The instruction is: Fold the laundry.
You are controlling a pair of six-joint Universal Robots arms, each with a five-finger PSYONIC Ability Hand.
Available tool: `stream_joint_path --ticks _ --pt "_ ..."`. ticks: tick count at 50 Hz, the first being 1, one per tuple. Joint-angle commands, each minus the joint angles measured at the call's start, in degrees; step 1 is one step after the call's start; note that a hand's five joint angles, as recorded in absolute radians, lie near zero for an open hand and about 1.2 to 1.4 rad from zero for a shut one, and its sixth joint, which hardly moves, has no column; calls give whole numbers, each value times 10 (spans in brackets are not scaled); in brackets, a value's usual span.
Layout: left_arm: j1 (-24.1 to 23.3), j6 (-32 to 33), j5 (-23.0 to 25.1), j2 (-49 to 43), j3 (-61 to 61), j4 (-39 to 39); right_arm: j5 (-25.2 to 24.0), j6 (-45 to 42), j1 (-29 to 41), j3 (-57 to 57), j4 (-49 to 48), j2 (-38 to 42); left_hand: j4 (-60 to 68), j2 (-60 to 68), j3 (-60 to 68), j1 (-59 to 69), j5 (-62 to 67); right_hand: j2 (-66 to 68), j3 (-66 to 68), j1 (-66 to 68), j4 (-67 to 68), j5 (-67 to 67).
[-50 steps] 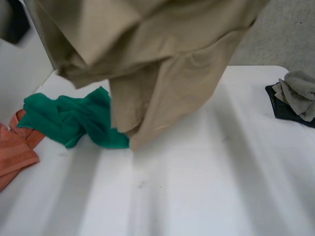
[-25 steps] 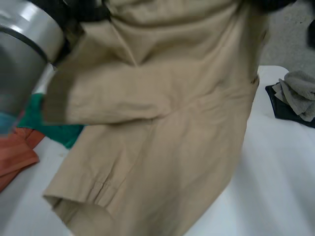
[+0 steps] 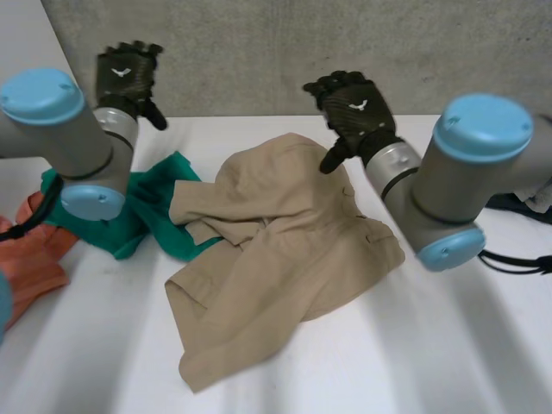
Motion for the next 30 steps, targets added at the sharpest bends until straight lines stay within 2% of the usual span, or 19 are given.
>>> stream_joint_path --ticks 1,5,8,13,17,20,22,28,30 --pt "-14 45 -58 147 -120 -51 -2 10 -50 -15 91 -67 -16 -19 -21 -12 -29 -20 -18 -28 -20 -28" --pt "-44 61 -42 258 -242 -95 -51 -30 -82 25 158 -125 -16 -19 -21 -12 -29 -20 -18 -28 -20 -28" --pt "-74 63 -13 336 -335 -147 -97 -106 -106 70 222 -165 108 105 103 113 96 0 2 -8 0 -8" --pt "-136 62 23 435 -490 -247 -150 -251 -150 168 326 -209 254 251 249 259 242 198 200 190 198 190" --pt "-183 50 23 464 -590 -272 -182 -334 -178 246 361 -214 374 371 369 379 362 311 313 303 311 303" --pt "-212 35 21 463 -633 -265 -210 -365 -190 286 353 -206 371 368 366 376 359 316 318 308 317 308" --pt "-237 17 15 456 -658 -247 -238 -373 -197 315 325 -192 322 319 317 327 310 308 310 300 308 300" --pt "-251 -13 -24 413 -671 -182 -270 -363 -196 354 210 -150 232 228 227 236 219 271 273 263 271 263" --pt "-253 -12 -48 396 -668 -156 -270 -351 -191 360 159 -131 218 215 213 223 206 190 192 182 191 182"
